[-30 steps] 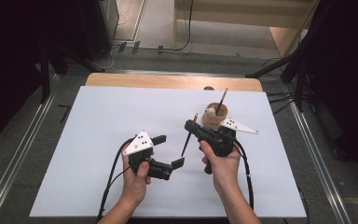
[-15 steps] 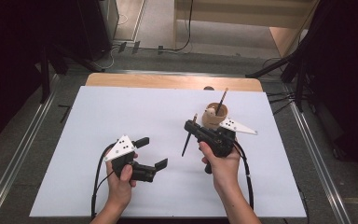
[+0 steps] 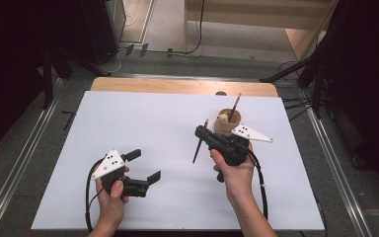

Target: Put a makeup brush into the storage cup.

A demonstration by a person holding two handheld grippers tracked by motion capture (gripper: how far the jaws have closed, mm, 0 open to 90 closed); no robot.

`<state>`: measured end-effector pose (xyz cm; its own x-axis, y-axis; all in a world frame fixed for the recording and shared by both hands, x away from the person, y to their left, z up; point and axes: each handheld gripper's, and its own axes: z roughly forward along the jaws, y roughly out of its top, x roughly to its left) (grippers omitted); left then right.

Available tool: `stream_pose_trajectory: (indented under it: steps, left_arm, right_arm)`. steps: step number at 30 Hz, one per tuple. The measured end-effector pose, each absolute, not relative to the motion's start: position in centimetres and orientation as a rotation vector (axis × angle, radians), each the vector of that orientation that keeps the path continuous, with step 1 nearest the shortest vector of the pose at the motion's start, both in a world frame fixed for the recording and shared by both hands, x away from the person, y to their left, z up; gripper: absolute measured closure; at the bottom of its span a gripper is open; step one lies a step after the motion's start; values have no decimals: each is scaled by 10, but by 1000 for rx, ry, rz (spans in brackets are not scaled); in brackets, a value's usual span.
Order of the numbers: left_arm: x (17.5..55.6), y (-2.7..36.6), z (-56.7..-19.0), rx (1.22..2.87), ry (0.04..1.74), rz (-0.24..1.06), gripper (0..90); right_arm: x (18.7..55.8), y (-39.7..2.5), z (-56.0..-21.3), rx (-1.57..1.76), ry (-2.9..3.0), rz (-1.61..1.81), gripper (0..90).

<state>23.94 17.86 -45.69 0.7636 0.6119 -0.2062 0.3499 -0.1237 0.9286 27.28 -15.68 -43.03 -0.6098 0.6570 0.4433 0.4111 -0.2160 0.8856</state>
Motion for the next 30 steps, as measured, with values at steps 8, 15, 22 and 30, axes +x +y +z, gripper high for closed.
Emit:
stream_pose_trajectory:
  steps: [8,15,22,30]
  left_arm:
    - [235,207,-462,1717,788,314,0]
    - [231,222,-467,1714,798,339,0]
    - [229,240,-470,1703,810,379,0]
    - [223,264,-475,1697,824,406,0]
  right_arm:
    - [273,-159,-430,1276,1828,1912,846]
    - [273,-160,-430,1270,1826,1895,846]
    - [274,-162,-431,1252,1838,1888,846]
    - [278,-164,-432,1214,1851,1883,846]
